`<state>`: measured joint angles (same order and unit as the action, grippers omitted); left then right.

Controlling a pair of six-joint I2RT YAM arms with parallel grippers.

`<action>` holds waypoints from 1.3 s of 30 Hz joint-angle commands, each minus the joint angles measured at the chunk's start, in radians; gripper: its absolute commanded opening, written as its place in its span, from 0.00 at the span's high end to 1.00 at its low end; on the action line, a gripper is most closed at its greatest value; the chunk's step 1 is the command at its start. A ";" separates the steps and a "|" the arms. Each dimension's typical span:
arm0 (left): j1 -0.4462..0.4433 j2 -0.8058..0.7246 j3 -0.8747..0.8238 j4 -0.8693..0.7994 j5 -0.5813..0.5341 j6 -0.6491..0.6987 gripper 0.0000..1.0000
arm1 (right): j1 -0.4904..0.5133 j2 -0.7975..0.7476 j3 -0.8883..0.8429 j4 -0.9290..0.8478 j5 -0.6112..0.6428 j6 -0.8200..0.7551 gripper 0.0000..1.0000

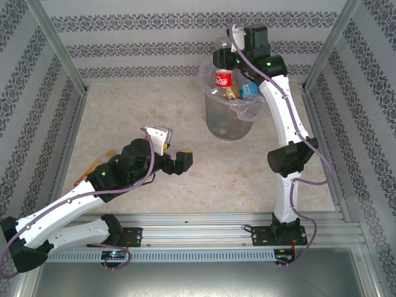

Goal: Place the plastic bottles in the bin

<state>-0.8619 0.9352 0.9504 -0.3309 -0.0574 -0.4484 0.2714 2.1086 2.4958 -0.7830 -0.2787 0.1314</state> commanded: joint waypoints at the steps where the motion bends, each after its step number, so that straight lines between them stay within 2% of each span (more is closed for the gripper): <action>1: 0.000 -0.008 0.022 0.049 -0.012 -0.008 0.00 | -0.009 0.001 -0.071 0.010 -0.037 0.005 0.49; 5: 0.000 -0.032 0.015 -0.012 -0.004 -0.005 0.00 | 0.002 -0.006 -0.132 0.025 -0.050 0.011 0.44; 12: 0.000 -0.079 0.020 -0.082 -0.013 0.023 0.00 | 0.020 -0.026 -0.134 0.023 0.001 0.040 0.23; 15: 0.001 -0.091 0.029 -0.129 -0.013 0.031 0.00 | 0.030 -0.039 -0.097 -0.012 0.037 0.044 0.17; 25: 0.042 -0.078 0.068 -0.228 -0.013 0.039 0.00 | 0.029 -0.182 -0.091 -0.097 0.085 0.013 0.11; 30: 0.081 -0.047 0.079 -0.239 0.039 0.019 0.01 | 0.033 -0.285 -0.225 -0.095 0.039 0.012 0.15; 34: 0.148 0.004 0.104 -0.281 0.084 0.037 0.03 | 0.037 -0.438 -0.448 -0.012 -0.016 0.032 0.15; 39: 0.277 0.087 0.126 -0.339 0.158 0.125 0.03 | 0.038 -0.655 -0.752 0.104 -0.157 0.112 0.11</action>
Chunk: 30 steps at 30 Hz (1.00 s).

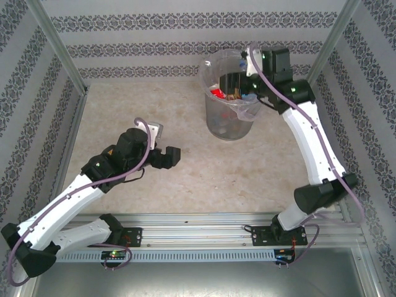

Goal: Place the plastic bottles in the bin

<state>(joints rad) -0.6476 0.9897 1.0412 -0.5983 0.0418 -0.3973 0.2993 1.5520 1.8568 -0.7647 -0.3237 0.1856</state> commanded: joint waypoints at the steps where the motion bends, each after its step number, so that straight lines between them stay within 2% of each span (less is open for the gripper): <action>1: 0.083 0.048 0.045 -0.088 0.068 0.090 0.03 | 0.012 -0.133 -0.168 0.110 -0.135 0.076 0.10; 6: 0.199 0.170 0.103 -0.208 0.084 0.189 0.02 | 0.021 -0.307 -0.446 0.246 -0.272 0.195 0.02; 11: 0.262 0.306 0.149 -0.287 0.046 0.248 0.01 | 0.032 -0.404 -0.593 0.293 -0.339 0.242 0.02; 19: 0.335 0.507 0.189 -0.319 -0.060 0.334 0.00 | 0.038 -0.494 -0.751 0.342 -0.352 0.295 0.02; 27: 0.365 0.689 0.256 -0.359 -0.211 0.344 0.00 | 0.043 -0.550 -0.827 0.332 -0.338 0.306 0.02; 30: 0.387 0.736 0.261 -0.359 -0.233 0.338 0.00 | 0.044 -0.566 -0.838 0.319 -0.336 0.303 0.02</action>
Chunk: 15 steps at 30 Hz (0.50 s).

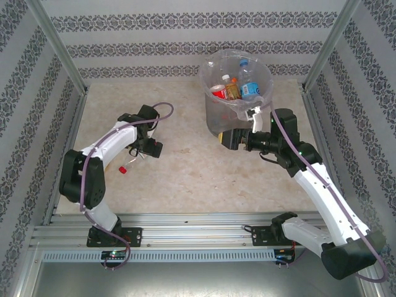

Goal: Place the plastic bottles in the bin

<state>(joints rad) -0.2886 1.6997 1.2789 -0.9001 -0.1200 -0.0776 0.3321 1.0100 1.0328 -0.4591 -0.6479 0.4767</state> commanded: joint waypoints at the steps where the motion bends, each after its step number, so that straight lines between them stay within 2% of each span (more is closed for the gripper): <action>1: 0.039 0.040 0.022 -0.058 -0.061 0.018 0.00 | 0.010 -0.028 -0.018 0.011 -0.011 0.011 0.02; 7: 0.098 0.077 0.003 -0.039 0.002 0.025 0.00 | 0.010 -0.044 -0.025 -0.015 0.000 -0.001 0.02; 15: 0.109 0.103 -0.021 -0.045 0.132 0.022 0.00 | 0.009 -0.054 -0.033 -0.014 0.003 0.006 0.02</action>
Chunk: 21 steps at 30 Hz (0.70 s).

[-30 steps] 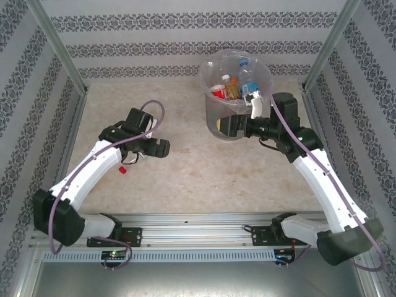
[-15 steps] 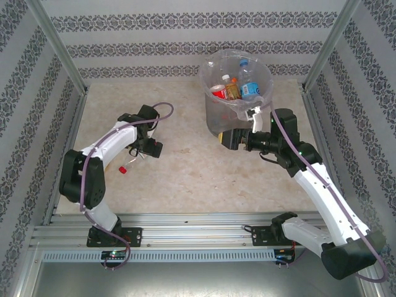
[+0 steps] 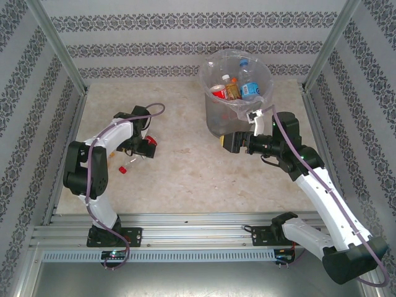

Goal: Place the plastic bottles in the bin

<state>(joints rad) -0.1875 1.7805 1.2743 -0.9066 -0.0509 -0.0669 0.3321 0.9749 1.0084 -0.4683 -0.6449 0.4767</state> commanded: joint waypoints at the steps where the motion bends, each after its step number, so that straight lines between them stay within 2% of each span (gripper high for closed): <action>1: 0.008 0.026 -0.020 -0.040 0.071 0.009 0.00 | 0.010 -0.022 -0.011 -0.008 0.001 0.005 0.02; 7: 0.005 0.016 -0.037 -0.051 0.149 -0.029 0.08 | 0.007 -0.045 -0.019 -0.028 0.009 0.001 0.02; 16: -0.002 0.007 -0.107 -0.036 0.149 -0.082 0.17 | 0.007 -0.066 -0.036 -0.021 0.008 0.011 0.02; 21: -0.006 -0.023 -0.119 -0.010 0.193 -0.086 0.30 | 0.006 -0.073 -0.044 -0.020 0.007 0.018 0.02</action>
<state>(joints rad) -0.1886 1.7954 1.1664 -0.9131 0.1047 -0.1387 0.3317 0.9199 0.9836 -0.4889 -0.6441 0.4770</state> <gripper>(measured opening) 0.716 0.981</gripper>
